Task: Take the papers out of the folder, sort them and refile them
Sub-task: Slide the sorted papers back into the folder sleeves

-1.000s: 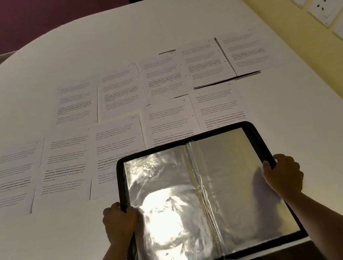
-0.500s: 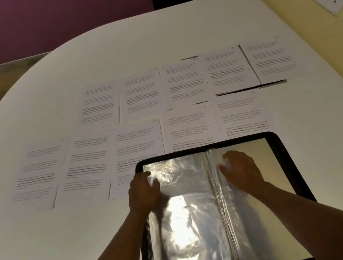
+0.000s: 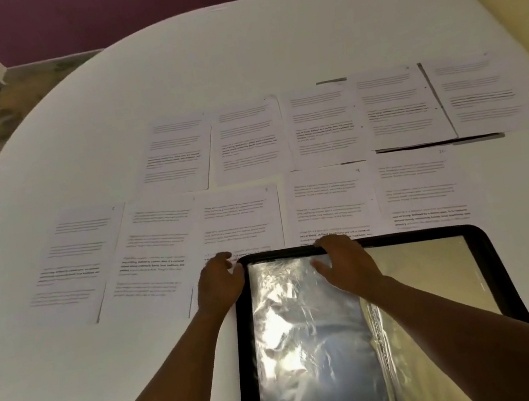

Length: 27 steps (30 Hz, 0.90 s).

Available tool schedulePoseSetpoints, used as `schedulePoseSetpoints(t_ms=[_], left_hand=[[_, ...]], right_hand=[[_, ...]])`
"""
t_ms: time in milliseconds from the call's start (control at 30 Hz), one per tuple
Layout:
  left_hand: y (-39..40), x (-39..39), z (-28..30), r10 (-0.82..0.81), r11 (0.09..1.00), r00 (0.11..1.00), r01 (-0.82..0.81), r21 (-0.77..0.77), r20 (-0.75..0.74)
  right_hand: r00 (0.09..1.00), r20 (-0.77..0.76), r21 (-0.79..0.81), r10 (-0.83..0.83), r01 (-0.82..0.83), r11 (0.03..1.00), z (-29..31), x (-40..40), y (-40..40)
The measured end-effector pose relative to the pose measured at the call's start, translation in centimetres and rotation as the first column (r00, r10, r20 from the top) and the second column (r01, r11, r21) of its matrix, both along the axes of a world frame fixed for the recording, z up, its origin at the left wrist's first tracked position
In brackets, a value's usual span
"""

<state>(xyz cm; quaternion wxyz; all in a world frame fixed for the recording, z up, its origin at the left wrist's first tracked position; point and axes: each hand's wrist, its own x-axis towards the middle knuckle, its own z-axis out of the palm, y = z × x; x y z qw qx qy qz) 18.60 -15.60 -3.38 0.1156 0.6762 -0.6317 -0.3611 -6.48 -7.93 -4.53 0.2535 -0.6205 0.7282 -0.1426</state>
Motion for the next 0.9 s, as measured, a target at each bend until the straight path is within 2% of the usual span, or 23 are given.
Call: schedulePoseSetpoints(t_ms=[133, 300, 433, 533, 600, 667, 767, 900], left_hand=[[1.6, -1.1, -1.4, -0.036, 0.995, 0.998, 0.031, 0.095, 0.049], [3.1, -2.1, -1.7, 0.010, 0.980, 0.988, -0.041, 0.193, 0.157], [4.5, -2.5, -1.5, 0.019, 0.935, 0.995, -0.053, 0.352, 0.099], [6.1, -2.5, -1.5, 0.028, 0.893, 0.999, -0.043, 0.449, 0.039], [7.5, -2.5, -1.3, 0.004, 0.897, 0.999, -0.023, 0.441, 0.044], [8.8, -2.3, -0.9, -0.030, 0.929, 0.996, -0.003, 0.371, 0.085], [10.2, -1.8, -0.2, 0.040, 0.935, 0.998, -0.053, 0.350, 0.043], [10.9, -1.7, 0.8, -0.019, 0.951, 1.000, 0.022, 0.308, -0.013]], right_hand=[[0.994, -0.070, 0.012, 0.087, -0.087, 0.996, -1.2, 1.1, 0.3], [0.977, -0.149, 0.068, 0.153, -0.145, 0.987, -1.7, 1.5, 0.4], [0.976, -0.150, 0.083, 0.156, -0.145, 0.986, -1.2, 1.7, 0.7], [0.992, -0.084, 0.098, 0.092, -0.084, 0.992, -0.6, 2.2, 2.1], [0.998, -0.045, 0.079, 0.038, -0.034, 0.996, -0.3, 2.5, 3.5], [1.000, -0.012, 0.065, -0.001, 0.002, 0.998, -0.2, 2.6, 5.2], [0.997, 0.061, 0.085, -0.055, 0.050, 0.995, -0.3, 2.6, 7.8], [0.982, 0.155, 0.135, -0.106, 0.085, 0.987, 0.1, 2.8, 9.8]])
